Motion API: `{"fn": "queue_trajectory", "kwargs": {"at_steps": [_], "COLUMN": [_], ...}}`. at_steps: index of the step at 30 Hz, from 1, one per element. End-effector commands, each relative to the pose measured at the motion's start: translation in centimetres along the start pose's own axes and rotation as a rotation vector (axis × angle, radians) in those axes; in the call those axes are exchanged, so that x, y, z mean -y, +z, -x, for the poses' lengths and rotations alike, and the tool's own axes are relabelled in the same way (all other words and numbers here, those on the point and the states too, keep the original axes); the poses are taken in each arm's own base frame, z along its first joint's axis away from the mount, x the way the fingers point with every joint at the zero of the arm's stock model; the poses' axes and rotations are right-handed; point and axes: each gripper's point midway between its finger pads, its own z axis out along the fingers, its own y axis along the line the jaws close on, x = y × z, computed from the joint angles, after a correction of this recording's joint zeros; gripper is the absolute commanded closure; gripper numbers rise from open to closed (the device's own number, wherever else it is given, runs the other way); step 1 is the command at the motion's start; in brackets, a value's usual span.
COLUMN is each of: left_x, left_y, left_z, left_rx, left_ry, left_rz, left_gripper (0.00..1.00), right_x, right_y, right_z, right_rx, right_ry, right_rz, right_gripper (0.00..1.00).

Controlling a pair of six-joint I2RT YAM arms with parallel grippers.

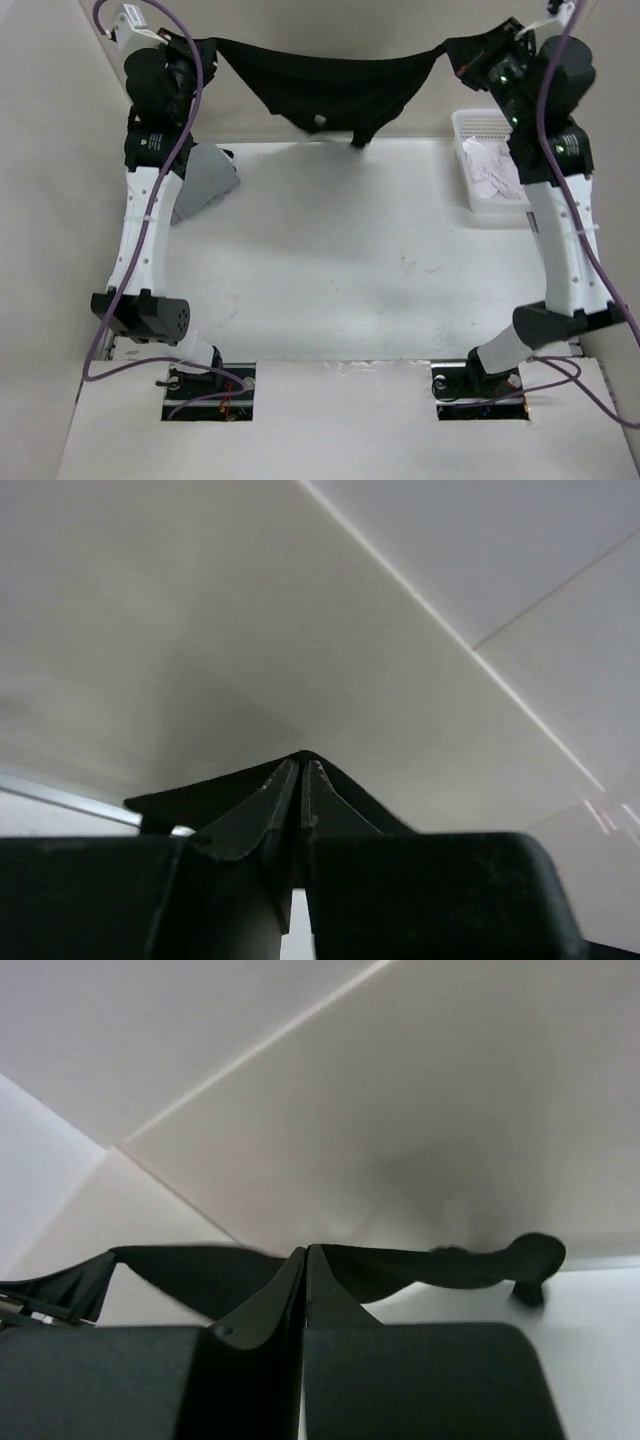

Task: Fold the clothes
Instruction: Flatten the tank top out

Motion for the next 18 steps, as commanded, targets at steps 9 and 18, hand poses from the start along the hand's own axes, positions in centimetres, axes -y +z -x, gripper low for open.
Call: {"fn": "queue_trajectory", "kwargs": {"at_steps": [9, 18], "left_x": [-4.9, -17.5], "left_y": [-8.7, -24.7], "left_z": [-7.6, -20.0], "left_rx": [-0.082, -0.313], "left_ry": [0.034, 0.057], "left_rz": [0.04, 0.238], "left_gripper": [0.97, 0.97], "right_x": [9.1, 14.5], "right_y": [-12.8, -26.8], "right_z": [-10.3, -27.3], "right_rx": [-0.113, -0.407], "right_ry": [0.066, 0.21], "right_rz": [-0.152, -0.199], "right_gripper": [1.0, 1.0]}}
